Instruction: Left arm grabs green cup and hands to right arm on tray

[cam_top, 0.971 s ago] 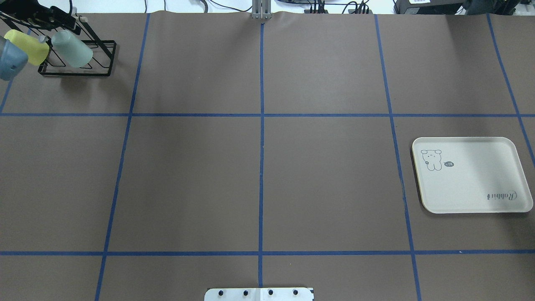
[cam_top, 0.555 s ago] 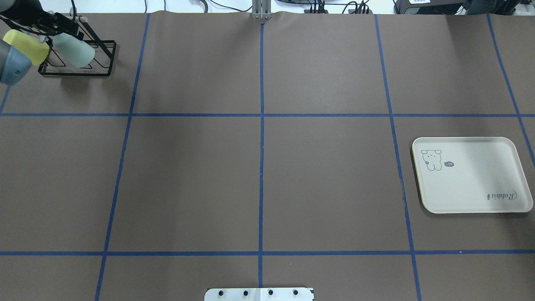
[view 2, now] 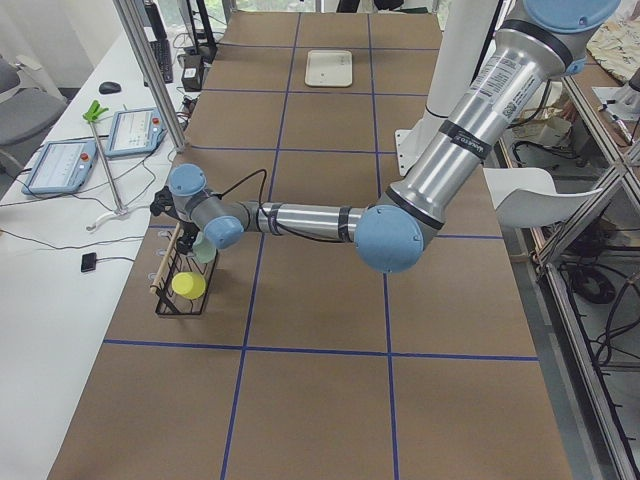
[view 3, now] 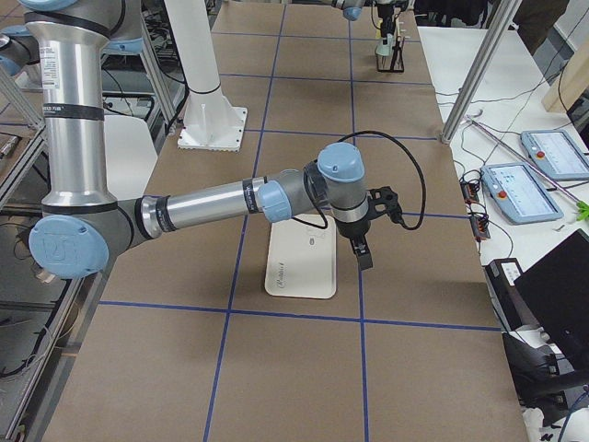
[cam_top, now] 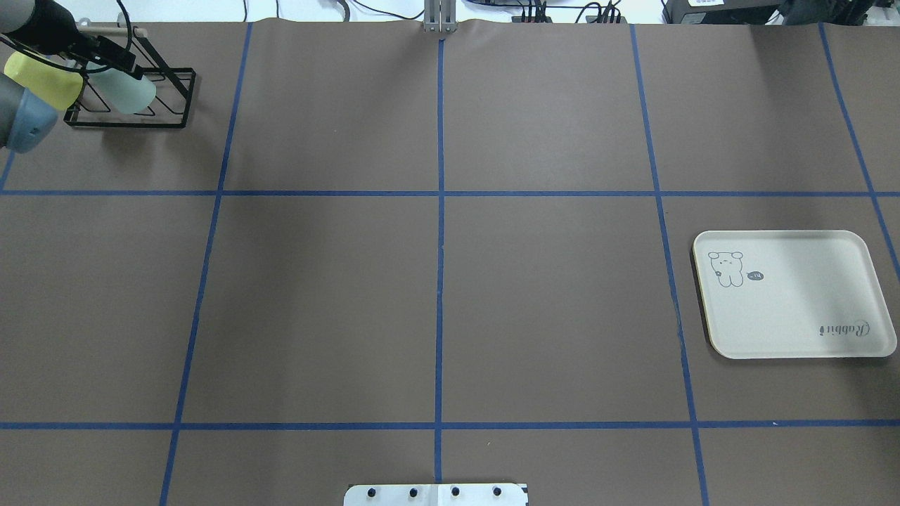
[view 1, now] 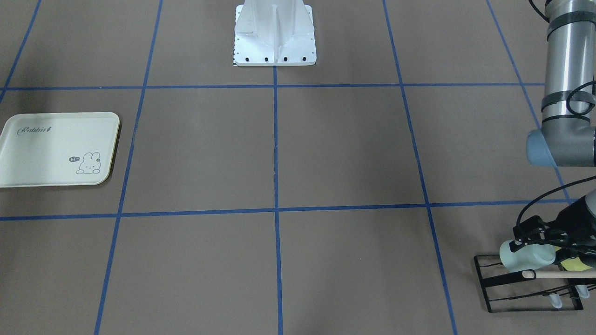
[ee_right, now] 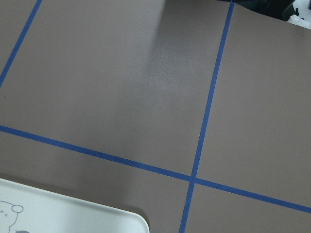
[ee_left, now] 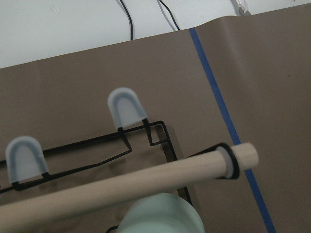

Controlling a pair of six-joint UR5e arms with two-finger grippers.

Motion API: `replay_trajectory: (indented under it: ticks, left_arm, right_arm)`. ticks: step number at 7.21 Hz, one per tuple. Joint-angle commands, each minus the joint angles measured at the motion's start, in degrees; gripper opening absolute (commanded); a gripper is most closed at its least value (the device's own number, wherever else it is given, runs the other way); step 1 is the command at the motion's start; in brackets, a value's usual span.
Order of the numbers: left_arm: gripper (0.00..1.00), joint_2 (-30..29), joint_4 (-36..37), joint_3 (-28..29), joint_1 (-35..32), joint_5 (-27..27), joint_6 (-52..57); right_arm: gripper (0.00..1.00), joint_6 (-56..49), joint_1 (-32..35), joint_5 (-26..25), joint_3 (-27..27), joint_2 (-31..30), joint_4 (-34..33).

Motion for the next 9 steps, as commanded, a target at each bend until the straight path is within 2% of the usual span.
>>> replay_trajectory:
  ticks: [1,4,6,8,9]
  left_arm:
    - [1.0,0.1,-0.01,0.07,0.02,0.09,0.33]
    - [1.0,0.18,0.08,0.07,-0.16,0.09,1.47]
    - [0.95,0.18,0.17,-0.11,-0.25,0.17,1.48]
    - [0.81,0.18,-0.27,-0.28,-0.25,0.35,1.57]
    - [0.68,0.1,-0.18,-0.46,-0.25,3.14,1.57]
  right_arm:
    - [1.0,0.0,0.0,0.07,0.01,0.0,0.0]
    - [1.0,0.0,0.0,0.16,0.01,0.0,0.0]
    - [1.0,0.0,0.0,0.16,0.01,0.0,0.0]
    - [1.0,0.0,0.0,0.16,0.01,0.0,0.0]
    - [1.0,0.0,0.0,0.16,0.01,0.0,0.0]
